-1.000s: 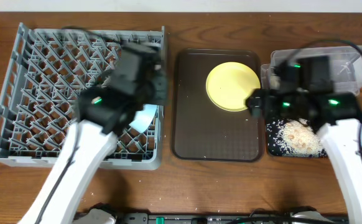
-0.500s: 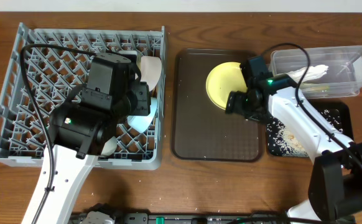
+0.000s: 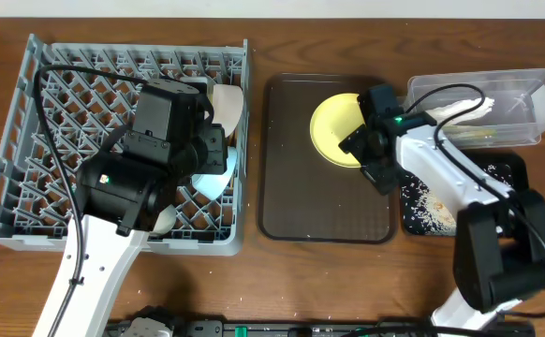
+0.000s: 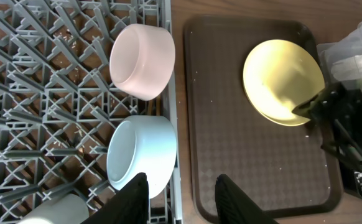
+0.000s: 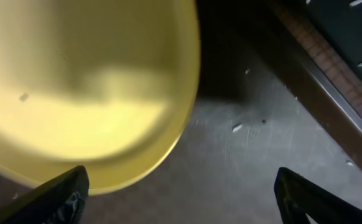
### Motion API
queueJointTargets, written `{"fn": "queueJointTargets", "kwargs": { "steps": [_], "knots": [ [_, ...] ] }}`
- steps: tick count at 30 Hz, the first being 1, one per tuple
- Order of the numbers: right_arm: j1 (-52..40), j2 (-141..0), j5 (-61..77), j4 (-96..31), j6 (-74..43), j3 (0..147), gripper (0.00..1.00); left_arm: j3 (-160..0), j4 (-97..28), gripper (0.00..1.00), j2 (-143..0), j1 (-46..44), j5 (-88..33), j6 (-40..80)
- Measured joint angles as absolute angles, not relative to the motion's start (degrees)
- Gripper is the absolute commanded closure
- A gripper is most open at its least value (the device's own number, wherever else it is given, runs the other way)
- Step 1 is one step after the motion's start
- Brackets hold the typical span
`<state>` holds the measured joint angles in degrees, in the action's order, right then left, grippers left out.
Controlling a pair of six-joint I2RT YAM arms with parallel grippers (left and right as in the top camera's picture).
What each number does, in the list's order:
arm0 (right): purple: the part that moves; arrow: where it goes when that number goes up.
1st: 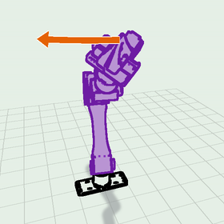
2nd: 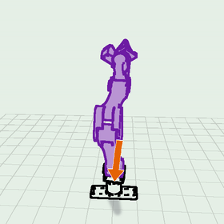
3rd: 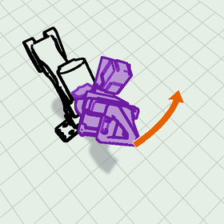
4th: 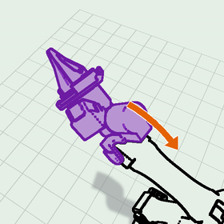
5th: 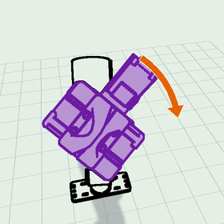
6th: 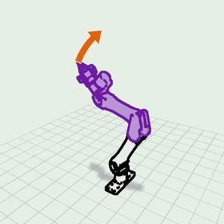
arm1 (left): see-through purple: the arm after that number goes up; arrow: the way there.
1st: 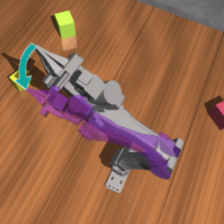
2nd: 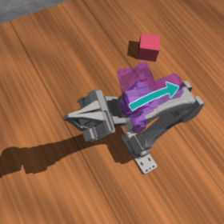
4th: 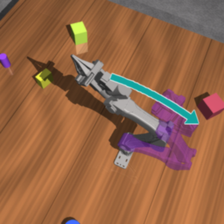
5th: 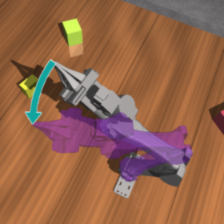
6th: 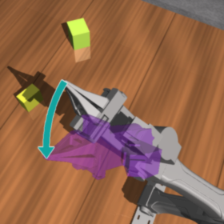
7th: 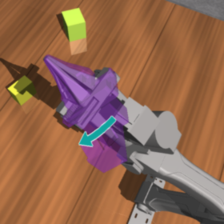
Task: Sort waste into correct bins and load items into the dishwasher
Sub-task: 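Lift the yellow plate edge with the right gripper toward the left gripper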
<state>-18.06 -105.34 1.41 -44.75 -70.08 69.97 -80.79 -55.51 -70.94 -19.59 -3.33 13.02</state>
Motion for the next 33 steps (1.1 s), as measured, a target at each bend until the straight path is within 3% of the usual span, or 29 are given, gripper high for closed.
{"fn": "queueJointTargets", "kwargs": {
  "steps": [2, 3, 5, 7, 13, 19, 22, 23, 25, 27, 33],
  "knots": [
    [-18.09, -106.87, 1.28, -43.97, -70.96, 69.97, 0.15, -80.79, -55.53, 0.62, -70.94, -19.59, -3.33, 13.02],
    [-18.17, -107.70, 1.21, -43.55, -71.40, 69.97, 0.21, -80.79, -55.51, 0.63, -70.94, -19.59, -3.33, 13.02],
    [-18.26, -109.14, 1.13, -43.53, -71.55, 69.95, 0.50, -80.79, -55.53, 0.62, -70.94, -19.59, -3.33, 13.02],
    [-18.50, -110.61, 1.06, -43.79, -71.83, 69.97, 0.69, -80.79, -55.57, 0.62, -70.94, -19.59, -3.33, 13.02],
    [-19.07, -110.85, 1.61, -45.17, -68.75, 70.39, 0.96, -80.79, -56.45, 0.62, -70.94, -19.59, -3.36, 13.02],
    [-19.49, -110.83, 1.93, -44.77, -64.84, 70.81, 0.99, -80.79, -56.42, 0.62, -70.96, -19.59, -3.55, 13.02],
    [-19.44, -110.69, 2.31, -43.81, -60.51, 70.81, 0.99, -80.79, -56.42, 0.57, -70.96, -19.59, -3.73, 12.99],
    [-19.44, -110.56, 2.46, -43.55, -58.76, 70.78, 0.99, -80.79, -56.45, 0.54, -70.94, -19.59, -3.77, 12.84],
    [-19.38, -110.15, 3.20, -42.78, -53.95, 70.74, 0.99, -80.79, -56.34, 0.35, -70.94, -19.59, -4.21, 12.51],
    [-19.22, -109.56, 4.21, -42.44, -49.54, 70.65, 0.99, -80.79, -55.92, 0.25, -70.94, -19.59, -5.32, 12.49],
    [-16.91, -100.84, 13.19, -42.54, -29.36, 69.95, 0.99, -80.79, -53.52, 0.15, -70.96, -19.59, -9.45, 12.58]
  ]
}}
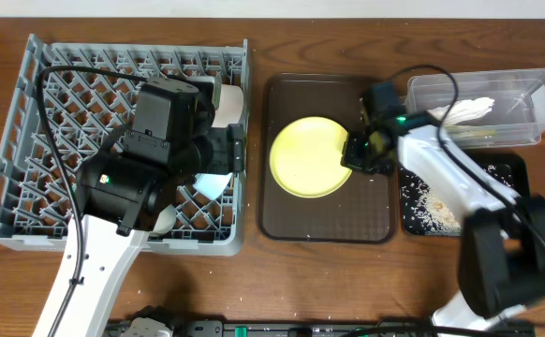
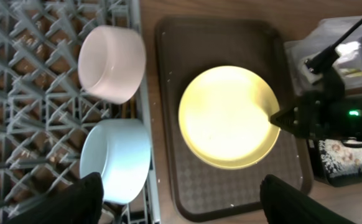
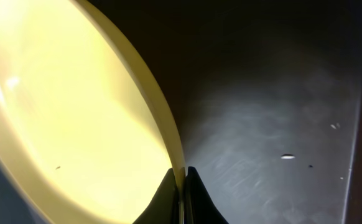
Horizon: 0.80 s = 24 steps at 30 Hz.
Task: Sort waste into correct bins and load items into the dishwasher
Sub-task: 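Lift the yellow plate edge with the right gripper toward the left gripper, then grasp the yellow plate with the left gripper and carry it to the rack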
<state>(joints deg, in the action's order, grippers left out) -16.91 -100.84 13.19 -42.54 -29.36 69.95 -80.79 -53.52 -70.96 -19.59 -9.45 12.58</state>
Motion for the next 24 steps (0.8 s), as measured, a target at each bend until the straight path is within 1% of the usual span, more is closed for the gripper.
{"fn": "queueJointTargets", "kwargs": {
  "steps": [4, 9, 15, 19, 20, 21, 22, 23, 24],
  "knots": [
    [-14.59, -92.42, 18.74, -42.37, -22.46, 69.95, 0.99, -80.79, -51.62, 0.13, -70.96, -19.59, -12.29, 12.58],
    [-12.19, -83.55, 24.91, -41.80, -15.57, 69.97, 0.99, -80.79, -46.76, 0.12, -70.96, -19.59, -20.71, 12.58],
    [-11.60, -80.09, 33.87, -41.85, -8.97, 69.97, 0.99, -80.79, -45.58, 0.13, -71.13, -19.59, -26.09, 12.60],
    [-11.60, -79.94, 42.04, -41.08, -4.71, 69.95, 0.99, -80.79, -45.56, 0.18, -71.66, -19.59, -28.86, 12.67],
    [-11.57, -79.94, 43.97, -40.77, -3.75, 69.95, 0.99, -80.79, -45.58, 0.21, -71.90, -19.59, -29.65, 12.67],
    [-11.57, -79.94, 45.76, -40.38, -2.96, 69.95, 0.99, -80.79, -45.56, 0.28, -72.16, -19.59, -30.35, 12.73],
    [-11.57, -79.94, 47.46, -39.86, -2.26, 69.95, 0.99, -80.79, -45.56, 0.40, -72.38, -19.59, -31.00, 12.69],
    [-11.57, -79.94, 49.08, -39.29, -1.78, 69.95, 0.99, -80.79, -45.58, 0.53, -72.62, -19.59, -31.48, 12.82],
    [-11.57, -79.94, 50.41, -38.87, -1.30, 69.95, 0.93, -80.79, -45.56, 0.66, -72.79, -19.59, -31.88, 12.69]
  ]
}}
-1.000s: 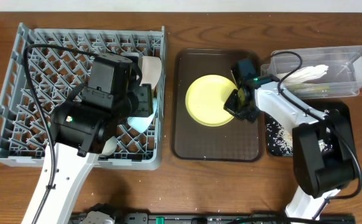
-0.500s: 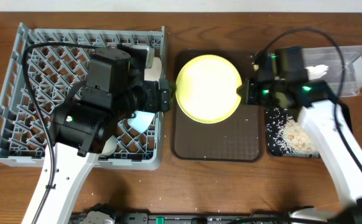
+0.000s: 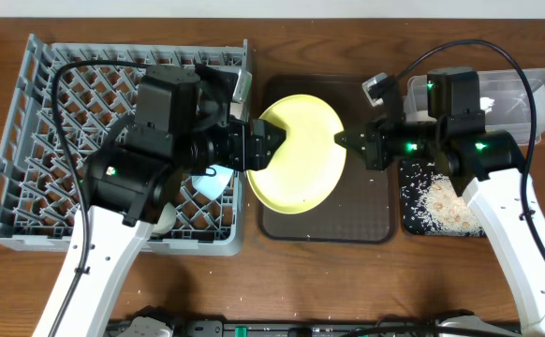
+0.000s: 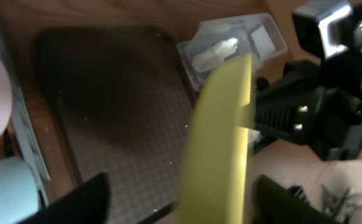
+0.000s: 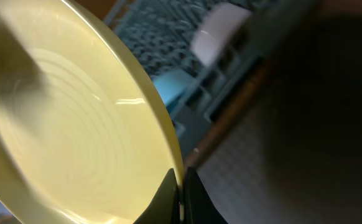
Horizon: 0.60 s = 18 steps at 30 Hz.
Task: Sort waste into correct bins and load items into the dishwasher
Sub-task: 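Grasp the yellow plate with the left gripper and carry it to the rack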
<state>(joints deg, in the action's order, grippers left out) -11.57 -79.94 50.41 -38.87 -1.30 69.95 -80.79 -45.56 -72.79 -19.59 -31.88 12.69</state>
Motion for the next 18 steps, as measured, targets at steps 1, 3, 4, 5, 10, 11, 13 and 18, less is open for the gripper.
{"fn": "queueJointTargets", "kwargs": {
  "steps": [1, 3, 4, 5, 10, 11, 13, 18],
  "knots": [
    [-11.57, -79.90, 51.57, -38.57, -0.93, 69.95, 0.77, -80.79, -45.58, 0.81, -72.95, -19.59, -32.29, 12.62],
    [-11.53, -79.88, 52.84, -38.17, -0.47, 69.95, 0.42, -80.79, -45.54, 0.92, -73.06, -19.59, -32.73, 12.60],
    [-11.42, -79.85, 53.15, -38.15, -0.40, 69.95, 0.37, -80.77, -45.56, 0.92, -73.06, -19.59, -32.51, 12.29],
    [-11.25, -79.83, 53.15, -38.13, -0.43, 69.95, 0.30, -80.75, -45.34, 0.92, -73.08, -19.62, -33.15, 12.14],
    [-7.33, -79.75, 51.48, -38.46, -3.68, 69.95, 0.18, -80.75, -45.06, 0.92, -73.08, -19.55, -32.97, 10.72],
    [-5.93, -79.66, 51.29, -38.50, -4.29, 69.95, 0.17, -80.75, -45.06, 0.93, -73.08, -19.55, -32.60, 10.24],
    [-2.55, -79.15, 50.65, -38.76, -5.96, 69.95, 0.16, -80.75, -45.60, 0.93, -72.99, -19.59, -29.93, 9.39],
    [7.40, -74.48, 49.36, -42.15, -8.49, 69.91, 0.12, -80.77, -48.14, 0.93, -71.37, -19.59, -14.59, 6.39]
  ]
}}
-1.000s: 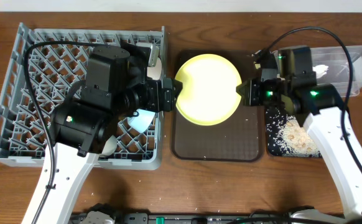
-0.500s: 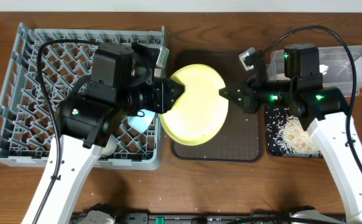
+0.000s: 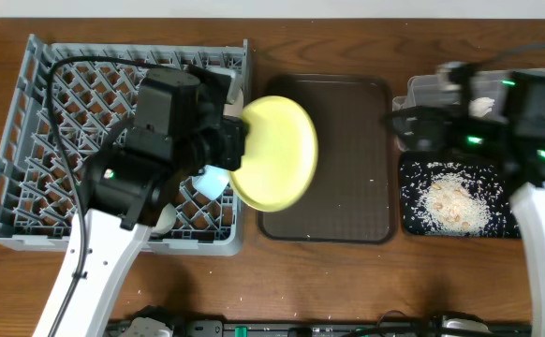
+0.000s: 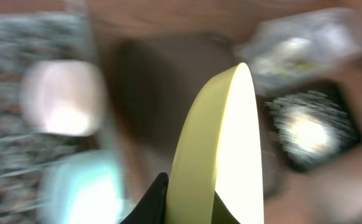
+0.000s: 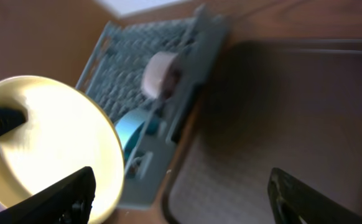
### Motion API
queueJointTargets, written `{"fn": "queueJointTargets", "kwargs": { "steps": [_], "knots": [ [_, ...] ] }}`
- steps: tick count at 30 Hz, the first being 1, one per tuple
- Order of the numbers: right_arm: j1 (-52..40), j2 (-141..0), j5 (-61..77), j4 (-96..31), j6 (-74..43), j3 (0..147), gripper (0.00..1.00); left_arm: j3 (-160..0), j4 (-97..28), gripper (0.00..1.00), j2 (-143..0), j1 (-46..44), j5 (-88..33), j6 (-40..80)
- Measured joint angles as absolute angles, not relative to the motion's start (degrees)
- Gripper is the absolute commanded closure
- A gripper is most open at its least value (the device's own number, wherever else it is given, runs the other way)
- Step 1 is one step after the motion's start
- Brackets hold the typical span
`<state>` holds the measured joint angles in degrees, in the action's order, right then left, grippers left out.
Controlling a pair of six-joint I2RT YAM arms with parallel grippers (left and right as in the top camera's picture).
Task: Sort waste into correct bins and load items into the dishwasher
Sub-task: 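Grasp the yellow plate with the left gripper and carry it to the rack, then stand the yellow plate upright in the dish rack and release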
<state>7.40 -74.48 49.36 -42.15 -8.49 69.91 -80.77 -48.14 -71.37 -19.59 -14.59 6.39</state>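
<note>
A yellow plate [image 3: 277, 154] hangs on edge over the left rim of the brown tray [image 3: 357, 187], beside the grey dish rack [image 3: 29, 112]. My left gripper [image 3: 243, 150] is shut on its left rim; in the left wrist view the plate [image 4: 221, 149] stands edge-on in that gripper [image 4: 190, 202]. My right gripper [image 3: 402, 126] stands open over the tray's right edge, apart from the plate. In the right wrist view the plate [image 5: 50, 143] shows at the left, with nothing in the open gripper [image 5: 181, 199].
In the rack's right side sit a pink bowl [image 4: 63, 96], a light blue bowl [image 3: 212, 180] and a white cup [image 3: 165, 220]. A black tray with rice [image 3: 450, 201] lies at the right, and behind it stands a clear bin [image 3: 483, 94] holding paper waste.
My left gripper has shut on the plate's left rim. My right gripper has let go of the plate and now stands open further right. The plate is nearer the rack.
My right gripper stood open at the yellow plate lying far back on the tray. It was then shut on the plate's rim at the tray's middle. Then it held the plate up on edge between my left gripper's open fingers. Now the left holds it alone.
</note>
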Motion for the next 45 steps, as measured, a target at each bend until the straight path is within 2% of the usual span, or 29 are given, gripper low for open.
{"fn": "queueJointTargets", "kwargs": {
  "steps": [1, 3, 9, 13, 24, 45],
  "knots": [
    [9.63, -72.99, 48.77, -43.18, -9.04, 69.91, 0.11, -80.77, -47.97, 0.93, -70.89, -19.59, -10.92, 5.54],
    [13.67, -69.89, 46.39, -45.78, -11.20, 69.91, 0.01, -80.82, -47.57, 0.93, -69.80, -19.59, -2.35, 2.90],
    [21.76, -65.10, 32.69, -52.71, -16.29, 69.93, 0.01, -81.25, -47.46, 0.93, -70.57, -19.55, 19.22, -3.84],
    [22.96, -65.19, 23.88, -54.30, -17.63, 69.91, 0.01, -81.45, -47.24, 0.93, -75.50, -19.51, 26.52, -5.54],
    [23.00, -65.23, 17.54, -55.07, -18.48, 69.91, 0.01, -81.47, -39.88, 0.93, -89.38, -19.51, 34.22, -12.56],
    [23.00, -65.23, 16.88, -55.07, -18.48, 69.91, 0.01, -82.85, -40.07, 0.93, -92.09, -20.84, 42.04, -14.92]
  ]
}}
